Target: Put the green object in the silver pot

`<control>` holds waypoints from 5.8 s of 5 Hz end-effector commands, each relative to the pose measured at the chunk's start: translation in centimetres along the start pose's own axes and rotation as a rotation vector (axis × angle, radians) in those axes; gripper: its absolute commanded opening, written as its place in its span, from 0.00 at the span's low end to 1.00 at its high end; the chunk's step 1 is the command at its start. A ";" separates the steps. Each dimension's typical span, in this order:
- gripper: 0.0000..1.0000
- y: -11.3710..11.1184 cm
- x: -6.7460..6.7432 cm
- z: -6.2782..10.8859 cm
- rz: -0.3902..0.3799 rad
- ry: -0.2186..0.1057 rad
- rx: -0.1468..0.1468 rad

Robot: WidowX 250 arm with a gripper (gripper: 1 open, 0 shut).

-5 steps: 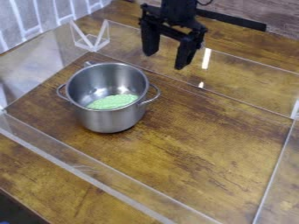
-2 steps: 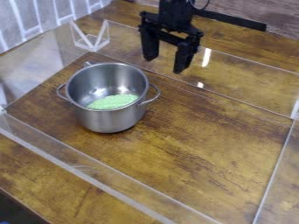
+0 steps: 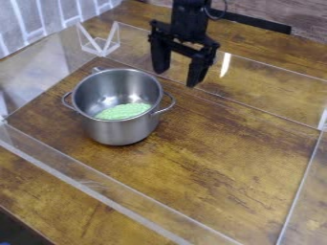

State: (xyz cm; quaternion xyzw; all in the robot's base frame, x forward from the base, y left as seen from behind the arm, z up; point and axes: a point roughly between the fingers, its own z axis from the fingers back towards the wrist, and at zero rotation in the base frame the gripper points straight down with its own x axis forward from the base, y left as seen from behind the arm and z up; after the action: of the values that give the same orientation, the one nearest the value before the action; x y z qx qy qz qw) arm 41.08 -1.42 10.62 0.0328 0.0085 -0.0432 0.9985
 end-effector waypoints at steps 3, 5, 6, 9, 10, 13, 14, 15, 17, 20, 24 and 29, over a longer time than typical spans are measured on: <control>1.00 -0.6 0.5 3.8 -0.026 -0.103 -0.001; 1.00 -1.1 -1.3 3.0 -0.069 -0.112 -0.001; 1.00 -1.1 0.1 2.3 -0.137 -0.120 0.013; 1.00 -1.1 1.2 1.5 -0.054 -0.100 0.018; 1.00 0.0 1.3 1.2 -0.037 -0.092 0.022; 1.00 1.5 0.7 -0.6 -0.066 -0.089 0.019; 1.00 1.0 1.0 -0.2 -0.102 -0.110 0.024; 1.00 0.6 1.1 0.1 -0.119 -0.112 0.022; 1.00 -1.4 1.0 1.3 -0.116 -0.120 0.018; 1.00 -0.5 1.6 1.5 0.073 -0.084 0.018; 1.00 -0.6 0.4 1.3 0.106 -0.011 0.027; 1.00 1.5 -0.2 2.5 0.114 0.019 0.003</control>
State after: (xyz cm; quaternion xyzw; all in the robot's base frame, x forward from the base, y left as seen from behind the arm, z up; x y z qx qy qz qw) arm 40.60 -0.15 10.42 0.0369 0.0551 0.0118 0.9977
